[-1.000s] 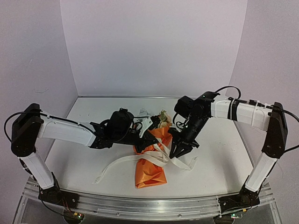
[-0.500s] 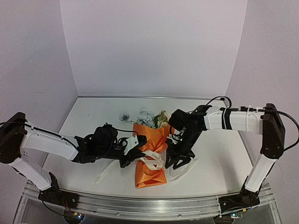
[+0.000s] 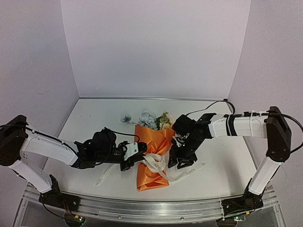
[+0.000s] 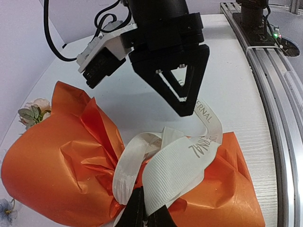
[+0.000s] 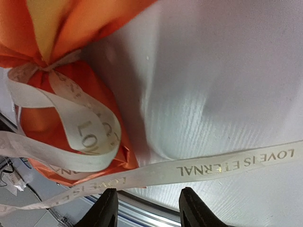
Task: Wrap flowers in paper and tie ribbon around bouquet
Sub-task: Cross the half-tied ribbon over the folded bouquet.
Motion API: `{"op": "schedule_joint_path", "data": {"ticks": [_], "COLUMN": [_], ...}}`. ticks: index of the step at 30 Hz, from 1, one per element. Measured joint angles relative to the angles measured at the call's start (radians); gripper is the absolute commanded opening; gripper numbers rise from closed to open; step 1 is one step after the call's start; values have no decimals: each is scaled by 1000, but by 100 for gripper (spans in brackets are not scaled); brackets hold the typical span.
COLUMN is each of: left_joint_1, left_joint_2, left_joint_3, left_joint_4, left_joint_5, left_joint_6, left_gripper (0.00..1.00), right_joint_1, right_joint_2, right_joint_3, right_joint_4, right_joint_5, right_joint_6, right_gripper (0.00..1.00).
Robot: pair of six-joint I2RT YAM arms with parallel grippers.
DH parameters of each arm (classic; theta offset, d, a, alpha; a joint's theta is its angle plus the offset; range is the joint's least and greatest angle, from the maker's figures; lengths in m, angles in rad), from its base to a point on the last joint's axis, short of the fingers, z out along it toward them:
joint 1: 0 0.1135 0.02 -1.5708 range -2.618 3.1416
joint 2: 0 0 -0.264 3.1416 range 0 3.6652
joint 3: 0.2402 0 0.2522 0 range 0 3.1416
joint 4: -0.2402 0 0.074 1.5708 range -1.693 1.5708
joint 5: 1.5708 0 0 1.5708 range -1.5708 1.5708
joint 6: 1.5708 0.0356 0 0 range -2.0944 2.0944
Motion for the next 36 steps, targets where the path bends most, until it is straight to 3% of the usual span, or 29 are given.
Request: {"op": "schedule_joint_path", "data": {"ticks": [10,14,26,30,36], "left_joint_1": [0,10,62,67,68], "left_joint_2": [3,22,40,40,40], "left_joint_3": [-19,-19,-19,-18,-17], "left_joint_4": [98,148,163,147,121], "left_joint_5": [-42,-44,-30,-20,-17], "left_joint_6": [48,60,73,92,99], "left_gripper": [2,1,0,2,4], "right_joint_1": [47,57,54,43,12], "right_joint_2": [10,15,61,84,111], "right_joint_3": [0,0,23,37,74], "right_joint_4": [138,150,158,160,155], "right_joint_5": [4,7,-6,-31,-74], "right_joint_6": [13,4,-42,-50,-55], "right_gripper": [49,52,52,45,25]}}
